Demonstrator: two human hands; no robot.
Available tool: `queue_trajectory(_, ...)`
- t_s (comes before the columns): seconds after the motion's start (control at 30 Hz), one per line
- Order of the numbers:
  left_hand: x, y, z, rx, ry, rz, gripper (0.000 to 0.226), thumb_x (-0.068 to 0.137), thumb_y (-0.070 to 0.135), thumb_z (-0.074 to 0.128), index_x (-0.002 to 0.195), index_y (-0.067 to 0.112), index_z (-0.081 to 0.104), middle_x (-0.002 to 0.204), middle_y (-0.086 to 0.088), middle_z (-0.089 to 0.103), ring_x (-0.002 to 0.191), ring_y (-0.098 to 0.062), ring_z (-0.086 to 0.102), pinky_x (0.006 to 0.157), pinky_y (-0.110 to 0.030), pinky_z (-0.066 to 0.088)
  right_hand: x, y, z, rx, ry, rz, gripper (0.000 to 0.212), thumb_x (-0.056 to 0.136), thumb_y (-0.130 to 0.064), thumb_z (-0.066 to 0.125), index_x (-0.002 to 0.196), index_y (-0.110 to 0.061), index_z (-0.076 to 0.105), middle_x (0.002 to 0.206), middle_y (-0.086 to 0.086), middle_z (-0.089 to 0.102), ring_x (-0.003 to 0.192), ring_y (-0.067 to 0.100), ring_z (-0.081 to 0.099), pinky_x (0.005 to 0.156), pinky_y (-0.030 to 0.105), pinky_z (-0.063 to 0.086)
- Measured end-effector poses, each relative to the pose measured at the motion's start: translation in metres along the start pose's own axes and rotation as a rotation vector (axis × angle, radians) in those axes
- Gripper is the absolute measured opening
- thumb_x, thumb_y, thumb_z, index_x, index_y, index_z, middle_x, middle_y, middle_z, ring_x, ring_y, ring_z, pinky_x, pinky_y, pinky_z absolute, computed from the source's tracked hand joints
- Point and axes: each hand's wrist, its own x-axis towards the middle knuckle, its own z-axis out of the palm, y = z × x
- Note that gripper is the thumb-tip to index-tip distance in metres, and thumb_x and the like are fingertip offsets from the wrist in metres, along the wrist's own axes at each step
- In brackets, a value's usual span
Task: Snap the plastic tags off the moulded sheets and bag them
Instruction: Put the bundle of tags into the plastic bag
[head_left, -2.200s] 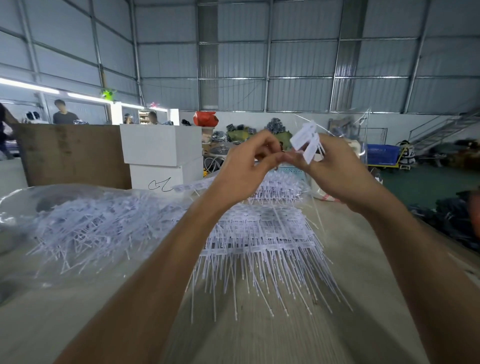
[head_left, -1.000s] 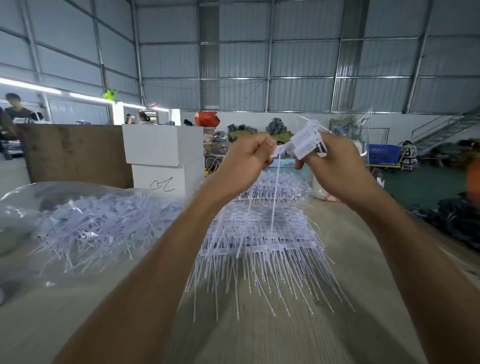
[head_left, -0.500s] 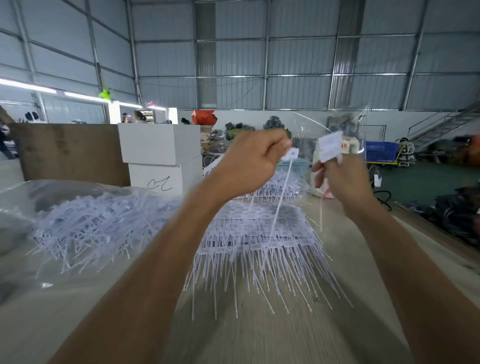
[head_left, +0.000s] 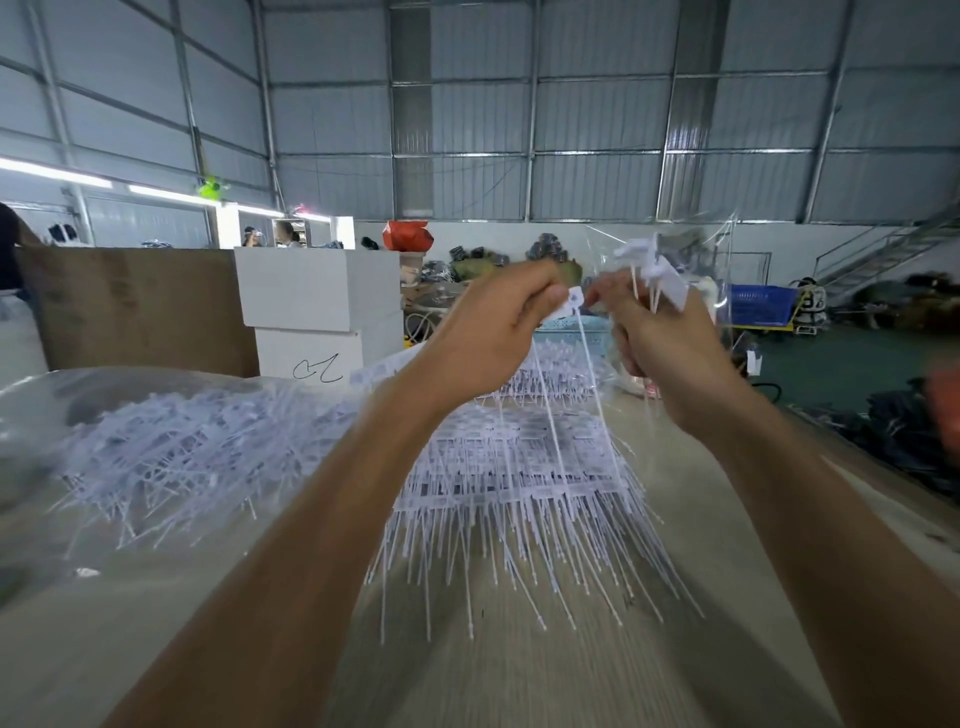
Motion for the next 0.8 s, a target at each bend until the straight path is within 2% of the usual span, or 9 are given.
queue_trajectory(0.1,0.002,-0.005,0.002,0.055,-0.011,-0.026,0.024,0.107,0.016,0.043,0.100,-0.001,0.058,0.084,-0.005,0.052,0.078,-0.020,0.047,0.068,-0.035,0.035,0.000,-0.011,0.004,-0.023,-0.024,-0.023,0.018,0.102,-0.030,0.058,0.092,-0.018,0.068,0.049,-0.022,0.054,0.044,-0.008,0.051,0.045,0.005,0.034)
queue_trajectory(0.17,0.002,-0.006,0.002,0.049,-0.015,-0.017,0.024,0.107,0.016,0.043,0.115,0.004,0.062,0.096,-0.006,0.060,0.087,-0.020,0.054,0.075,-0.034,0.042,0.000,-0.013,0.002,-0.051,-0.073,-0.030,0.022,0.099,-0.035,0.061,0.099,-0.015,0.069,0.050,-0.019,0.052,0.044,-0.005,0.047,0.043,0.009,0.034)
queue_trajectory(0.23,0.002,-0.007,0.001,0.061,-0.036,0.013,0.023,0.106,0.017,0.045,0.118,0.008,0.064,0.104,-0.009,0.064,0.095,-0.022,0.057,0.084,-0.038,0.048,-0.001,-0.013,-0.001,-0.110,-0.135,-0.050,0.028,0.099,-0.034,0.062,0.101,-0.007,0.069,0.053,-0.015,0.048,0.045,-0.002,0.042,0.043,0.012,0.032)
queue_trajectory(0.33,0.000,-0.007,0.003,0.001,-0.018,0.005,0.016,0.103,0.015,0.053,0.109,0.006,0.064,0.099,-0.006,0.066,0.092,-0.019,0.060,0.085,-0.042,0.050,0.000,-0.013,-0.004,-0.152,-0.198,-0.075,0.034,0.099,-0.027,0.062,0.101,0.008,0.061,0.064,0.004,0.046,0.049,0.006,0.035,0.042,0.017,0.028)
queue_trajectory(0.4,-0.002,-0.007,0.004,-0.104,0.023,-0.054,0.013,0.100,0.020,0.059,0.107,0.009,0.060,0.093,-0.001,0.067,0.085,-0.011,0.061,0.080,-0.035,0.052,0.001,-0.015,-0.007,-0.207,-0.202,-0.113,0.030,0.099,-0.023,0.063,0.096,0.007,0.062,0.063,0.000,0.052,0.047,0.001,0.039,0.042,0.013,0.030)
queue_trajectory(0.5,-0.004,-0.010,0.007,-0.177,0.088,-0.165,0.027,0.093,0.031,0.070,0.104,0.012,0.053,0.087,-0.002,0.066,0.078,-0.015,0.061,0.075,-0.032,0.052,0.002,-0.013,-0.010,-0.272,-0.182,-0.162,0.019,0.099,-0.018,0.063,0.090,0.000,0.063,0.061,-0.009,0.059,0.048,-0.003,0.050,0.044,0.006,0.035)
queue_trajectory(0.6,-0.005,-0.015,0.009,-0.112,0.108,-0.187,0.020,0.098,0.030,0.063,0.092,0.011,0.062,0.087,-0.003,0.067,0.086,-0.017,0.065,0.088,-0.041,0.054,0.006,-0.006,-0.007,-0.211,-0.128,-0.121,0.019,0.100,-0.018,0.062,0.093,0.000,0.062,0.059,-0.010,0.055,0.047,-0.002,0.046,0.043,0.007,0.033)
queue_trajectory(0.67,-0.005,-0.017,0.010,-0.036,0.119,-0.175,0.024,0.102,0.030,0.056,0.086,0.012,0.062,0.088,-0.004,0.065,0.091,-0.022,0.062,0.091,-0.046,0.051,0.008,-0.001,-0.005,-0.135,-0.093,-0.053,0.018,0.100,-0.018,0.061,0.098,0.000,0.063,0.059,-0.010,0.050,0.045,-0.001,0.040,0.041,0.014,0.032)
queue_trajectory(0.8,-0.003,-0.018,0.007,0.046,0.120,-0.229,0.032,0.105,0.033,0.049,0.073,0.032,0.046,0.074,0.011,0.056,0.077,-0.010,0.057,0.080,-0.035,0.047,0.008,0.003,-0.006,0.041,-0.102,0.011,0.019,0.101,-0.017,0.059,0.104,0.002,0.059,0.063,-0.001,0.040,0.046,0.009,0.027,0.043,0.023,0.022)
